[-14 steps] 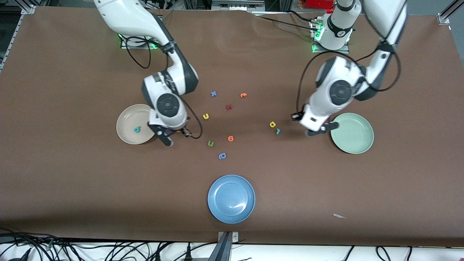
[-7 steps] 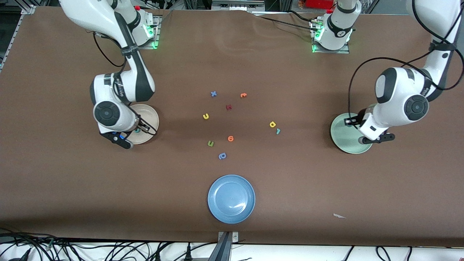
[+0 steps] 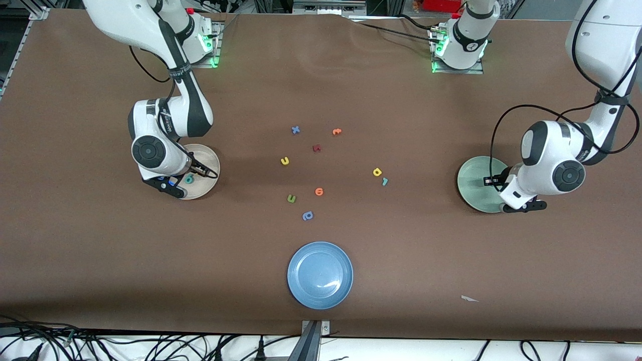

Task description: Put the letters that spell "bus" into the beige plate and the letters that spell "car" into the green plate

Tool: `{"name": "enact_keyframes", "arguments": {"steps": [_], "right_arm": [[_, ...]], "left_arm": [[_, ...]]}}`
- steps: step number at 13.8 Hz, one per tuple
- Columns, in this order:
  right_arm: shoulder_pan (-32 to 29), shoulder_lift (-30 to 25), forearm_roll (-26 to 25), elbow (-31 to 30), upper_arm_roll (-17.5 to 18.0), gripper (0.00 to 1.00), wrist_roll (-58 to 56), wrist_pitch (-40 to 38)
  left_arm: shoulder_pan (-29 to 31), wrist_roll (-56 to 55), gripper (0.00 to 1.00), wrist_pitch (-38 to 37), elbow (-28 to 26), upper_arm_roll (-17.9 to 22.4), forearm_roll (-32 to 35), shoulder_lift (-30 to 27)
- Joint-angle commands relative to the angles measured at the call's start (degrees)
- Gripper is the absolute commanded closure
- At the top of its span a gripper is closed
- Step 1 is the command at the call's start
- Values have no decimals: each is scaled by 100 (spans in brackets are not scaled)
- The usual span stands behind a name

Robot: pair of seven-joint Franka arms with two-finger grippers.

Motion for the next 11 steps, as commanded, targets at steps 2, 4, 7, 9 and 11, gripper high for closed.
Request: {"name": "enact_keyframes", "arguments": {"steps": [2, 4, 7, 9, 11], "right_arm": [[53, -160, 88, 445, 672, 1, 1043, -372], [53, -64, 88, 568, 1199, 1, 1310, -75], [123, 138, 88, 595, 1702, 1, 1931, 742], [333, 366, 79, 595, 1738, 2, 2661, 1112], [553, 490, 69, 604, 1738, 48, 2804, 1455]], "left_arm": [[46, 7, 0, -176, 132, -109, 66, -104], [11, -168, 0, -465, 132, -336, 40, -428], [28, -853, 0, -783, 184, -916, -459, -781], [-7, -1353, 0, -766, 184, -1215, -899, -782], [-94, -2195, 0, -644, 184, -1636, -927, -721]]}}
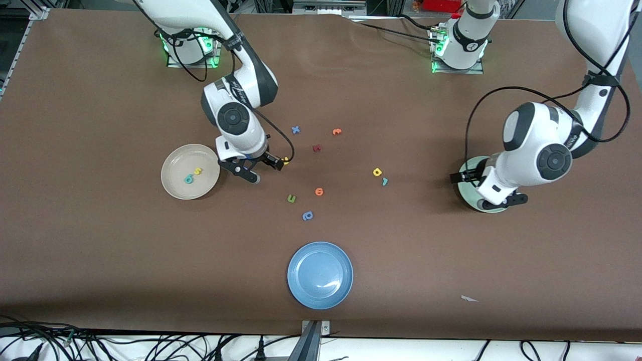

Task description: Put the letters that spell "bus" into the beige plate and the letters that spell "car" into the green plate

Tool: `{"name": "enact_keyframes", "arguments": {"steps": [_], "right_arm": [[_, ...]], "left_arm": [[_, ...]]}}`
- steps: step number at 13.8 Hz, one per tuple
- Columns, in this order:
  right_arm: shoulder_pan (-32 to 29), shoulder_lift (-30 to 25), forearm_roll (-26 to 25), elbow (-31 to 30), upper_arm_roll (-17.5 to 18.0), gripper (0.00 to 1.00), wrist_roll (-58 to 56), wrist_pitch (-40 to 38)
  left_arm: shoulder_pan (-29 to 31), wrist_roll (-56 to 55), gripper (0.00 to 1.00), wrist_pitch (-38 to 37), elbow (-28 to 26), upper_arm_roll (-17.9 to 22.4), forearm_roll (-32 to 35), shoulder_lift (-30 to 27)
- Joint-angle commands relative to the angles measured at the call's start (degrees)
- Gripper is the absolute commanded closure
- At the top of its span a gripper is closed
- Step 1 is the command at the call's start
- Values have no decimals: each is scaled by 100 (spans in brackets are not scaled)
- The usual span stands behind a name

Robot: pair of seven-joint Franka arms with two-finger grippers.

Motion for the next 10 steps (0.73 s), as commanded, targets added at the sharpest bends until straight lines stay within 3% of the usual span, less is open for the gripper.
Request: {"name": "enact_keyframes", "arguments": {"steps": [1, 2, 4, 8, 10], "right_arm": [[167, 215, 48, 141, -21, 49, 311, 313], [167, 303, 48, 176, -21, 49, 495, 313], [193, 339, 57, 220, -12, 58, 759, 400], [360, 576, 40, 388, -12, 58, 1603, 471], [386, 637, 40, 379, -12, 58, 1613, 498]], "left_arm": [[-197, -1139, 1, 251, -74, -342, -130, 88], [-459, -1683, 1, 497, -83, -351, -130, 193], [-830, -2826, 1, 1033, -127, -351, -69, 412], [-1349, -4278, 7, 1614, -162, -316, 45, 782], [-1446, -5199, 7, 1904, -162, -316, 517, 1001]]}}
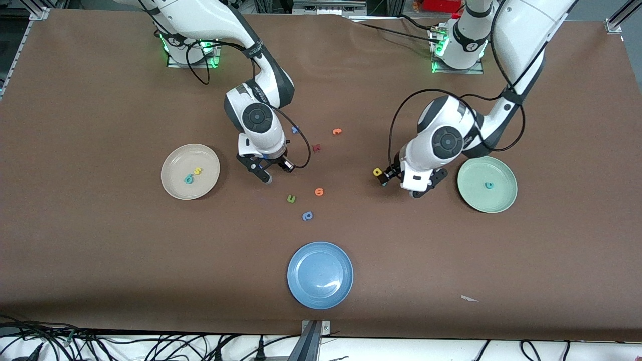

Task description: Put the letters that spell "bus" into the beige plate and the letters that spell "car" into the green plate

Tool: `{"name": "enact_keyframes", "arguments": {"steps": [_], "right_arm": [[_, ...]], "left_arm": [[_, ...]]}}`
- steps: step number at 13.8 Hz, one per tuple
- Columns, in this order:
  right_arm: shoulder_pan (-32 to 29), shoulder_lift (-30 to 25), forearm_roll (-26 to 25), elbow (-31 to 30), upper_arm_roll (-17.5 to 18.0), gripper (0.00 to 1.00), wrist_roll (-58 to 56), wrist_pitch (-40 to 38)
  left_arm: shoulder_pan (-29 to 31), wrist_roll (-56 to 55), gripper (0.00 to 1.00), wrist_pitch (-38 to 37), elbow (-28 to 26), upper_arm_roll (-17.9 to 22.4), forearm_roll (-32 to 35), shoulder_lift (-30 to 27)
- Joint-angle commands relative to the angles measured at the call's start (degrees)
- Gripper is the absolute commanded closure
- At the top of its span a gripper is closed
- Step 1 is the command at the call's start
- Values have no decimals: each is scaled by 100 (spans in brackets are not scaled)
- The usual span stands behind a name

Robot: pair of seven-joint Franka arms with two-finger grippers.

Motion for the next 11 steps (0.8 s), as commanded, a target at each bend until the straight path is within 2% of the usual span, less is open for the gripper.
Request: {"name": "enact_keyframes", "arguments": {"steps": [1, 4, 10, 11], "right_arm": [[102, 160, 39, 108, -25, 58, 144, 42], [146, 168, 39, 73, -25, 57, 292, 42], [208, 168, 30, -6, -17, 57, 478, -46], [216, 168, 30, -41, -25, 57, 469, -46]], "left_arm": [[-88, -1170, 7, 341, 17, 39, 746, 282], [-167, -1911, 7, 456, 26, 22, 1364, 467], [-474, -2000, 7, 500, 78, 22, 1373, 705], [-483, -2000, 11, 527, 78, 22, 1373, 740]]}}
